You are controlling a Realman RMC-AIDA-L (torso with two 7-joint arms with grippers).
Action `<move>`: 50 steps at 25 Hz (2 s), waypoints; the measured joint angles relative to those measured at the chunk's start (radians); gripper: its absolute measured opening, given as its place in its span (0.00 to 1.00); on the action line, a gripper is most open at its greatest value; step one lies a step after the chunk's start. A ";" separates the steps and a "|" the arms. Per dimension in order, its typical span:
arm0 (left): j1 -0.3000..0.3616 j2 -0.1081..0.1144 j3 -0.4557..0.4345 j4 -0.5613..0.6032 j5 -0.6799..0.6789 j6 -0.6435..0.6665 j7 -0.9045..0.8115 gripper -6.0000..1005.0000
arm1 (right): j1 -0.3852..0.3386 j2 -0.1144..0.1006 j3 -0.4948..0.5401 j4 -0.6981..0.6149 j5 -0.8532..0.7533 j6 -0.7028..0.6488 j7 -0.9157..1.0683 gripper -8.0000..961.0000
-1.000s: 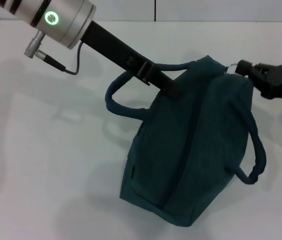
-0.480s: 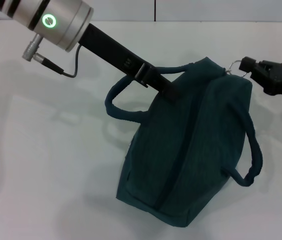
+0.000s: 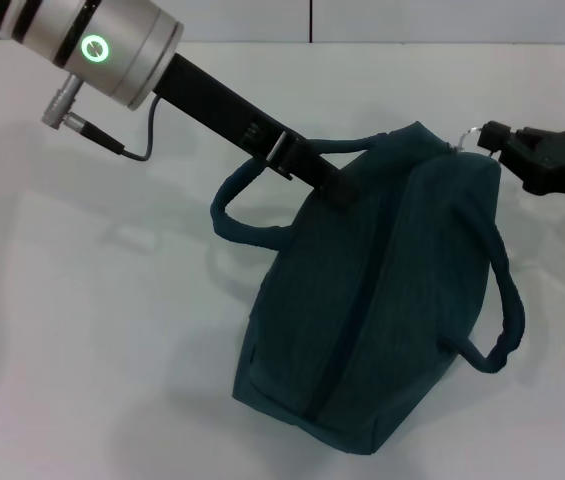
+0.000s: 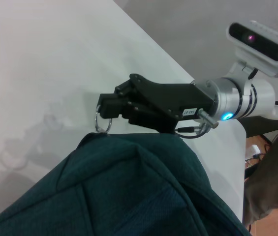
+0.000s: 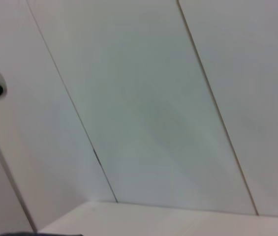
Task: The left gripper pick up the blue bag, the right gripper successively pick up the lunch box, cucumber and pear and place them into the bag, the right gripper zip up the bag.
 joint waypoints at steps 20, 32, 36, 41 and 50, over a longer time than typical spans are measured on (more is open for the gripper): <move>0.068 -0.008 -0.101 0.008 -0.124 -0.007 0.098 0.17 | -0.052 -0.020 0.009 -0.018 0.010 -0.080 0.030 0.03; 0.246 -0.019 -0.208 0.005 -0.363 -0.025 0.480 0.50 | -0.117 -0.027 0.154 -0.020 0.021 -0.249 0.013 0.38; 0.344 -0.051 -0.209 0.002 -0.432 -0.032 0.662 0.53 | -0.127 -0.041 0.162 -0.020 0.022 -0.392 -0.037 0.53; 0.411 -0.089 -0.204 -0.036 -0.450 -0.035 0.848 0.55 | -0.110 -0.072 0.132 -0.031 -0.008 -0.592 -0.088 0.70; 0.424 -0.086 -0.192 -0.173 -0.462 0.026 0.966 0.62 | -0.015 -0.101 0.119 -0.048 -0.214 -0.698 -0.050 0.78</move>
